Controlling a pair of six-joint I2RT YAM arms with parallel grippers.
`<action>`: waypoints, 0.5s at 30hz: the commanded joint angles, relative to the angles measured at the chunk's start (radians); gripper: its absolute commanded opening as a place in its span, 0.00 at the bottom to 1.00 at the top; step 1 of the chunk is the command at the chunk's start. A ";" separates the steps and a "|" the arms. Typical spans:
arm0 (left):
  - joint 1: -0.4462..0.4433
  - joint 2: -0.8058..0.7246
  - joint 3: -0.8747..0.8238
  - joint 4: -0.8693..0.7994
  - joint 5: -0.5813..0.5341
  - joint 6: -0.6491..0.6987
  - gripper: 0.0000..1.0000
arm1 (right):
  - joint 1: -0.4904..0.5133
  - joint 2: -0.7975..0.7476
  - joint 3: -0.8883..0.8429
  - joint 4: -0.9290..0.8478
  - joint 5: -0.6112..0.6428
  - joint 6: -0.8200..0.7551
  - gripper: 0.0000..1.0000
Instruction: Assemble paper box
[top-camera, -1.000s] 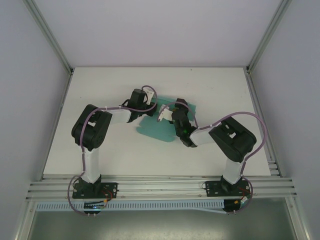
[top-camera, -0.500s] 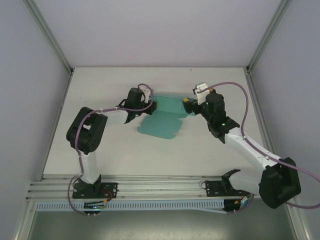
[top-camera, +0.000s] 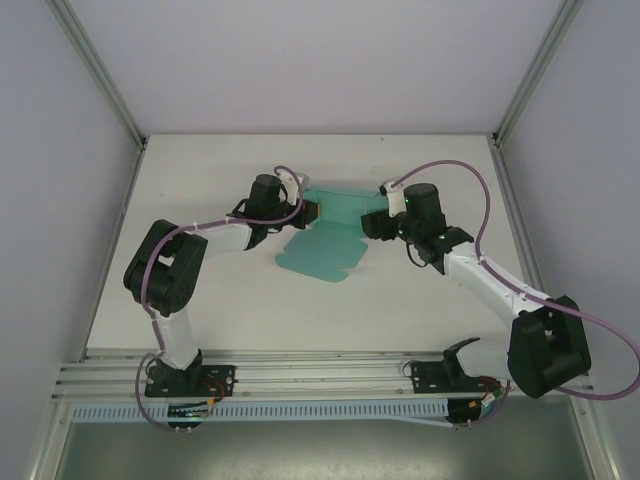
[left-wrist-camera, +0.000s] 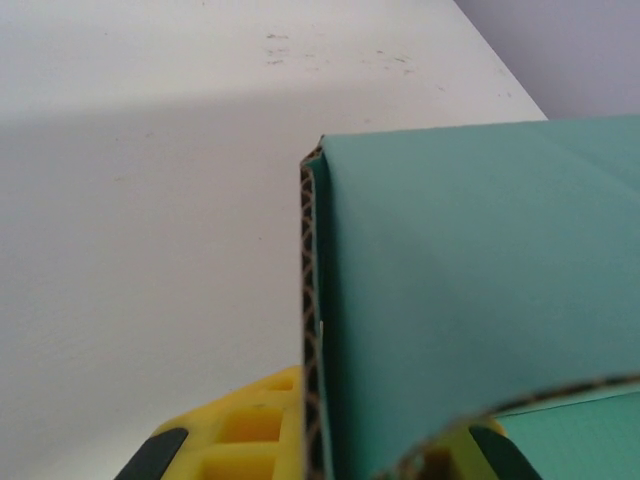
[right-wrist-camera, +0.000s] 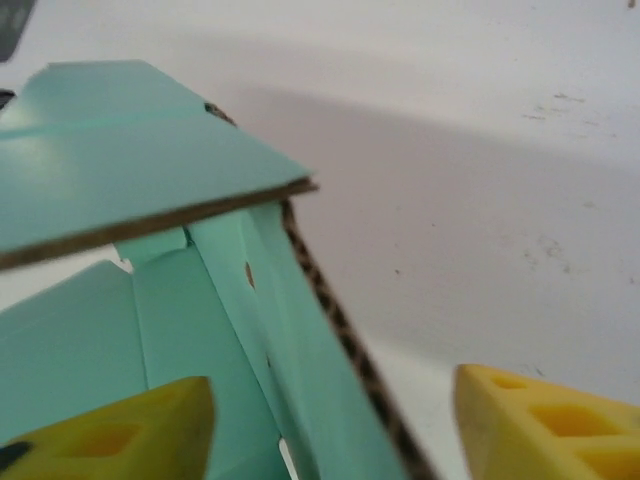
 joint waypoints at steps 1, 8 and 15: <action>0.005 -0.003 0.043 -0.047 0.002 -0.012 0.00 | -0.004 -0.018 0.003 0.075 -0.059 0.052 0.50; 0.005 0.015 0.081 -0.153 -0.180 -0.039 0.00 | -0.002 -0.030 0.011 0.053 -0.049 0.088 0.00; 0.005 0.088 0.240 -0.493 -0.503 -0.161 0.00 | 0.022 -0.057 -0.004 0.068 0.011 0.091 0.00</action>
